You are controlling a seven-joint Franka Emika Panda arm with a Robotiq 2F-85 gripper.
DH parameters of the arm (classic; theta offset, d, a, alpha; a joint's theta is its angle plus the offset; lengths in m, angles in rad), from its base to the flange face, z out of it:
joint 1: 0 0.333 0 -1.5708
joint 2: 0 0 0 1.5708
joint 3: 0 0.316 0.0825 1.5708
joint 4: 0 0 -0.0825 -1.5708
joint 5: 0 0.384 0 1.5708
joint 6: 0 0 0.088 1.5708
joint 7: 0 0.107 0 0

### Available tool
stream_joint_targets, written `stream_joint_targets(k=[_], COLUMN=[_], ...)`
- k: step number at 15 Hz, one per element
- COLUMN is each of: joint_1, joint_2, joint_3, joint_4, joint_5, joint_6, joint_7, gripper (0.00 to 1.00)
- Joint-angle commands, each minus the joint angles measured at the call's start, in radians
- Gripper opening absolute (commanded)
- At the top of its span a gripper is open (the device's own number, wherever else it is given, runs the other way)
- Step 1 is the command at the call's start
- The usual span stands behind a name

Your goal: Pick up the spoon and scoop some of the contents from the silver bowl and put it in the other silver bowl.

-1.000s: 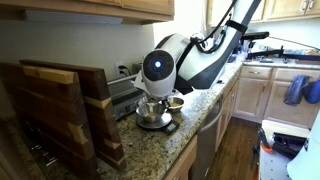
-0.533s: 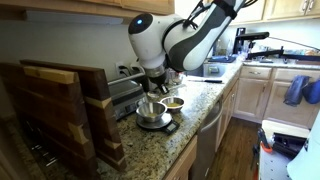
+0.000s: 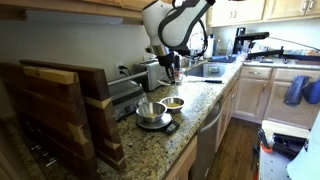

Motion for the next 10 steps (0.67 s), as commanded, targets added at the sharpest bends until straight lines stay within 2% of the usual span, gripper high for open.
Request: stream_joint_targets(k=[1,5,10], joint_1=[-0.039,-0.084,-0.138], joint_2=[0.037,0.117,0.261], joint_3=[-0.043,-0.083,-0.099], joint_4=[0.07,0.139,0.253], joint_5=[0.123,0.218,0.337], joint_6=[-0.023,0.017,0.026], joint_7=[0.0,-0.012,-0.004], gripper=[0.03,0.02,0.02])
